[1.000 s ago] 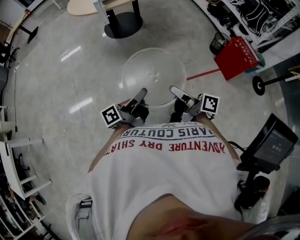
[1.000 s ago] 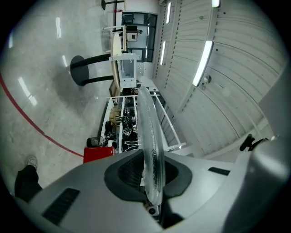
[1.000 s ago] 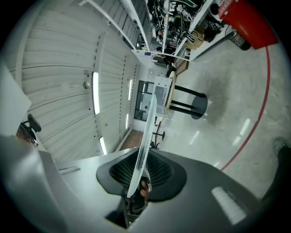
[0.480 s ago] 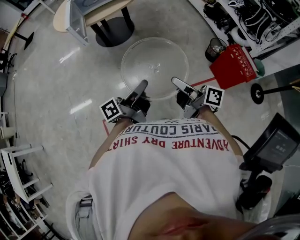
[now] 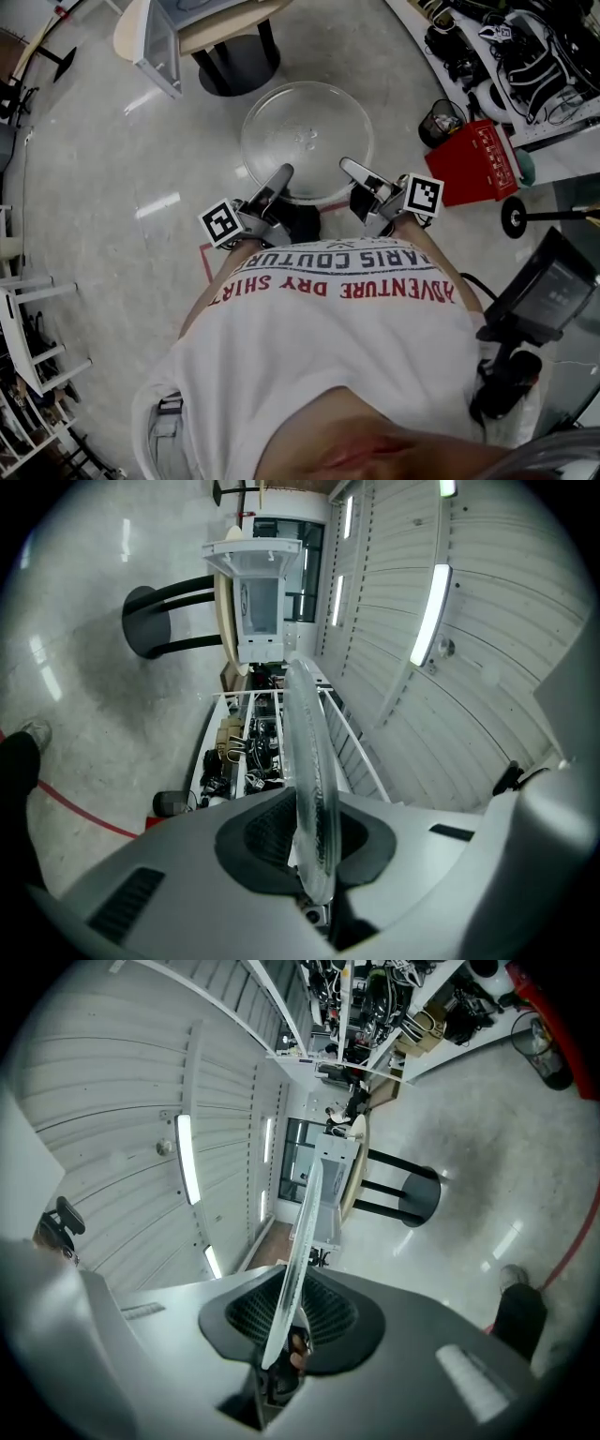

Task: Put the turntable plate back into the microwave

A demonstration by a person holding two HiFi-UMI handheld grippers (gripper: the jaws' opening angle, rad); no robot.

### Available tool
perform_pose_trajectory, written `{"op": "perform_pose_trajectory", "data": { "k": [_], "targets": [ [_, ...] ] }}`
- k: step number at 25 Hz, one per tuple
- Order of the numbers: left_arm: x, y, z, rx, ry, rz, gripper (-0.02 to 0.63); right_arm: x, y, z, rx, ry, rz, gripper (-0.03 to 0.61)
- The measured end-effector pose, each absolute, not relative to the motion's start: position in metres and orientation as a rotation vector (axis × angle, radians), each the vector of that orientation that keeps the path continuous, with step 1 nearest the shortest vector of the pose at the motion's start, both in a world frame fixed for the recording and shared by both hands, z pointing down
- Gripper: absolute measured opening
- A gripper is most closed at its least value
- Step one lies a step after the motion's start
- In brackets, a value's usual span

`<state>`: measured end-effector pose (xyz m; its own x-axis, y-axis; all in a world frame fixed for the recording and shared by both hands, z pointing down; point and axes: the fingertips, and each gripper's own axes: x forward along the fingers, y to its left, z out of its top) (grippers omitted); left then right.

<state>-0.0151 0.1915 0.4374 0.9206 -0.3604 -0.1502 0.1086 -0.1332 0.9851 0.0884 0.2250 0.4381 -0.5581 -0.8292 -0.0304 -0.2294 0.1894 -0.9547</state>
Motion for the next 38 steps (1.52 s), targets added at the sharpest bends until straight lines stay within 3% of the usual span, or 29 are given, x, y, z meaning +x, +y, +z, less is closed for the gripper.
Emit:
{"op": "perform_pose_trajectory", "data": {
  "k": [19, 38],
  "targets": [
    [0.001, -0.177, 0.44, 1.64, -0.255, -0.525, 0.028, 0.11, -0.156, 0.439, -0.959, 1.989, -1.423, 0.048],
    [0.032, -0.335, 0.448, 1.561, -0.513, -0.678, 0.028, 0.145, -0.343, 0.451, -0.735, 2.099, -1.6, 0.048]
  ]
}}
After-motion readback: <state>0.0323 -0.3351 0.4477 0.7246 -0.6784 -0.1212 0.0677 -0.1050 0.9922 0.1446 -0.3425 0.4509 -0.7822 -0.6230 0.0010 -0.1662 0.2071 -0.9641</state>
